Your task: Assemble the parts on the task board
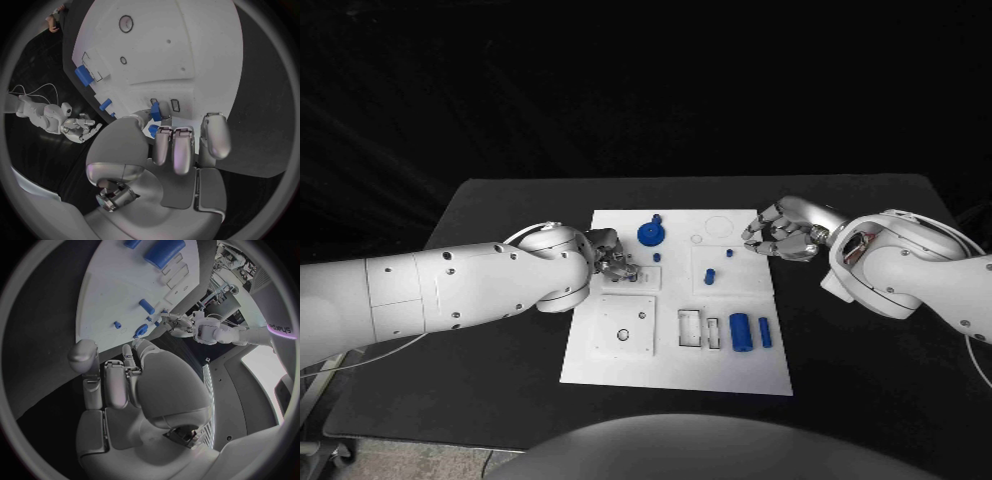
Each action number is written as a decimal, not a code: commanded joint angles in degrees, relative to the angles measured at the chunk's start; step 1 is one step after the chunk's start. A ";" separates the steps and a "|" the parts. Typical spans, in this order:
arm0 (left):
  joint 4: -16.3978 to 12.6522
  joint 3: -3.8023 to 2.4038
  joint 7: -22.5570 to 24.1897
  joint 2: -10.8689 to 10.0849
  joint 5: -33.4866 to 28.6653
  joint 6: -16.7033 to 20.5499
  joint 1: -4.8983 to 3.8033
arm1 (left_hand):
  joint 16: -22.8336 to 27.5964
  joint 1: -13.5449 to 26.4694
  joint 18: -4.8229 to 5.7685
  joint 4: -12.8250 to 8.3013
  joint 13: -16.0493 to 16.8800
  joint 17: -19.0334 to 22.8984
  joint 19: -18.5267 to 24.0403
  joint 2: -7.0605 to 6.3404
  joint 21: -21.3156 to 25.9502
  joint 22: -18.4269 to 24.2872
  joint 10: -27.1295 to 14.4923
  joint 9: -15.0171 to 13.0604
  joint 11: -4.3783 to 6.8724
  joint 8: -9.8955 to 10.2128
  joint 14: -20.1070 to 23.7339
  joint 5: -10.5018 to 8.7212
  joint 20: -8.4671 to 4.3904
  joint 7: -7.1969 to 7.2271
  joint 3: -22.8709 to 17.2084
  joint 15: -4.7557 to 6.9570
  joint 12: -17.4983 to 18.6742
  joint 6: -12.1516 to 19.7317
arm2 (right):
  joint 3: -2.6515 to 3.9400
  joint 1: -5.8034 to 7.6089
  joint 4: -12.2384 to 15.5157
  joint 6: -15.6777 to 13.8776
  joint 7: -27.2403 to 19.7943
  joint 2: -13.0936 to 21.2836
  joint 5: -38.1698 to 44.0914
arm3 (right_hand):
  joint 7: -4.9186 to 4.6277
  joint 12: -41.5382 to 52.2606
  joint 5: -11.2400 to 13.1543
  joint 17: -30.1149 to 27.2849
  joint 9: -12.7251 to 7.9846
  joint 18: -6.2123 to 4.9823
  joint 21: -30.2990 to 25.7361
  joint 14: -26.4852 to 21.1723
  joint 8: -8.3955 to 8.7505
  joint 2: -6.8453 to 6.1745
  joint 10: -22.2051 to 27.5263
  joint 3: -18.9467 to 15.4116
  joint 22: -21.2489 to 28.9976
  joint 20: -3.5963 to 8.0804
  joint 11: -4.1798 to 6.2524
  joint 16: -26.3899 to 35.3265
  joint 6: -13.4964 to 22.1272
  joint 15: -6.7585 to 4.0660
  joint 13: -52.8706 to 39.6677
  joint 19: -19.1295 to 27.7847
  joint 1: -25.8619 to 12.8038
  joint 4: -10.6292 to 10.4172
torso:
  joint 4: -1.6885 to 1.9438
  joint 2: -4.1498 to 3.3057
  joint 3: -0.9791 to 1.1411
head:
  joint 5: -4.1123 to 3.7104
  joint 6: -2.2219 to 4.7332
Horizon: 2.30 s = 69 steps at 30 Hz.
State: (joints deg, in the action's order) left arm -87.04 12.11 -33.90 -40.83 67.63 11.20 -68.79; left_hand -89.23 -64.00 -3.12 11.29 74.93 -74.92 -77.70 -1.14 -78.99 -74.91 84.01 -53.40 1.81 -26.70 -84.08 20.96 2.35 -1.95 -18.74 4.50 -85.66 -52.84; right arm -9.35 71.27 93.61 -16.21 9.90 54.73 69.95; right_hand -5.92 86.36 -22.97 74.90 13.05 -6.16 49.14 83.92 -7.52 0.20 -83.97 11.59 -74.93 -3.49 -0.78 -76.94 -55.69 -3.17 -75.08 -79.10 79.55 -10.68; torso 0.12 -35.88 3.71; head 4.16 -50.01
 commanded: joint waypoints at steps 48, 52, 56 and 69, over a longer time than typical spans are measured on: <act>-0.01 0.43 -1.04 0.46 -0.19 -3.10 1.18 | 0.35 0.70 -1.12 1.08 11.08 -12.75 0.50 -0.18 0.68 -1.63 2.52 0.02 -0.33 1.13 -4.51 -1.35 0.14 -0.37 0.60 -0.49 0.52 0.08 | 0.01 -0.26 -0.20 0.26 0.20 0.02 0.06 | -0.15 -0.19 -0.44 3.71 -0.10 -0.84 -0.32 2.73 0.28 0.01 -1.72 0.42 -5.63 0.00 -0.46 0.12 -0.45 0.49 -9.82 0.50 0.59 0.27 | 0.01 0.00 0.00 | 0.10 0.01; 0.13 0.43 -1.32 0.45 -0.20 -3.46 1.18 | 0.59 3.90 -1.15 4.00 10.73 -12.31 0.79 -0.74 1.05 -1.52 2.17 0.52 -0.88 2.33 -4.21 -5.79 0.43 -1.04 3.13 -0.95 0.95 0.32 | 0.01 -0.26 -0.22 0.34 0.27 0.02 0.06 | -0.16 -0.21 -0.57 3.62 -0.11 -0.86 -0.45 2.70 0.30 0.01 -1.69 0.50 -5.61 0.00 -0.46 0.22 -0.45 0.50 -9.78 0.52 0.60 0.34 | 0.01 -0.01 -0.02 | 0.07 0.01; 0.20 0.43 -1.46 0.44 -0.20 -3.80 1.18 | 0.69 9.06 -1.20 5.38 10.58 -12.13 0.93 -0.83 1.33 -1.61 1.99 0.89 -1.26 3.50 -4.07 -13.66 0.86 -1.32 7.73 -1.27 1.14 -0.03 | 0.01 -0.27 -0.23 0.40 0.31 0.03 0.06 | -0.16 -0.21 -0.57 3.62 -0.11 -0.86 -0.45 2.70 0.30 0.01 -1.69 0.50 -5.61 0.00 -0.46 0.22 -0.45 0.50 -9.78 0.52 0.60 0.34 | 0.00 -0.02 0.01 | 0.12 0.01; 0.36 0.43 -1.24 0.42 -0.20 -4.22 1.18 | 0.78 12.90 -1.31 5.35 10.46 -11.97 1.10 0.16 1.82 -1.82 1.81 0.73 -1.41 4.76 -3.93 -14.43 1.10 -1.49 13.72 -1.49 1.29 -0.63 | 0.01 -0.28 -0.30 0.51 0.32 -0.06 0.06 | -0.16 -0.21 -0.57 3.62 -0.11 -0.86 -0.45 2.70 0.30 0.01 -1.69 0.50 -5.61 0.00 -0.46 0.22 -0.45 0.50 -9.78 0.52 0.60 0.34 | -0.02 -0.01 -0.01 | 0.01 0.01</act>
State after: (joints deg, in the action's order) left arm -86.95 11.85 -34.04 -40.55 68.15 10.73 -68.49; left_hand -88.71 -50.93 -4.02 16.65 74.91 -74.95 -76.88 -1.60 -77.43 -74.92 83.91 -52.79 0.89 -26.37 -84.09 6.23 3.17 -2.98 -5.28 3.47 -84.65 -53.63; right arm -9.35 71.01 93.37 -16.14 9.98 54.70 69.95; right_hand -6.13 86.46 -23.20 74.92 13.01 -6.17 48.88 83.92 -7.52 0.20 -83.97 11.90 -74.94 -3.49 -0.79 -76.94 -55.90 -3.17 -75.05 -79.10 79.55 -10.37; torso 0.11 -35.90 3.71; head 4.14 -50.01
